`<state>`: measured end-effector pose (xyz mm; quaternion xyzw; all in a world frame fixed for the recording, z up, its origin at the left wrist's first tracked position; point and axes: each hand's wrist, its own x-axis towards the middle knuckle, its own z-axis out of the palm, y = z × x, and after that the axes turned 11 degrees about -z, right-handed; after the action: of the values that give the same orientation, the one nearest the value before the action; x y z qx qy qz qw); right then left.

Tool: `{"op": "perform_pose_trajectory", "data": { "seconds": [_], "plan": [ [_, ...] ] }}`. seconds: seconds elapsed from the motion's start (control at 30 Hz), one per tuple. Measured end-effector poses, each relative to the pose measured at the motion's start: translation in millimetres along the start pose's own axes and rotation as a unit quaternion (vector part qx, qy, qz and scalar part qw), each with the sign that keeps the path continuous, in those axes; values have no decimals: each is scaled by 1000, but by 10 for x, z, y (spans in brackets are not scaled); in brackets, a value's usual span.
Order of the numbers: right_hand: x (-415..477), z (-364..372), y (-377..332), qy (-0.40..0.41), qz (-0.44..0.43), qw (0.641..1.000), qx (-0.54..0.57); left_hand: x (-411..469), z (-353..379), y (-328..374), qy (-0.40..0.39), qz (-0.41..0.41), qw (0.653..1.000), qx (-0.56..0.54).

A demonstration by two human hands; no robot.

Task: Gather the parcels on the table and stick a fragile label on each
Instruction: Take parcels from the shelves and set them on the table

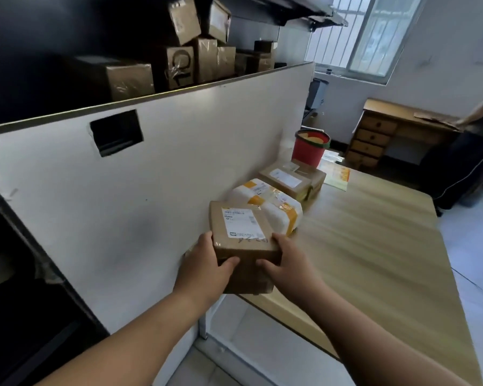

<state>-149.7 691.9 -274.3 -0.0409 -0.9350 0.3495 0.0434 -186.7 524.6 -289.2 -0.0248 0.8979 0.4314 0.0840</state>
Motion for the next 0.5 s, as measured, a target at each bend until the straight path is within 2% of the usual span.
{"op": "perform_pose_trajectory", "data": {
  "seconds": [0.3, 0.5],
  "plan": [
    [1117, 131, 933, -131, -70, 987, -56, 732, 833, -13, 46, -156, 986, 29],
    [1676, 232, 1360, -213, -103, 968, -88, 1133, 1258, -11, 40, -218, 972, 79]
  ]
}}
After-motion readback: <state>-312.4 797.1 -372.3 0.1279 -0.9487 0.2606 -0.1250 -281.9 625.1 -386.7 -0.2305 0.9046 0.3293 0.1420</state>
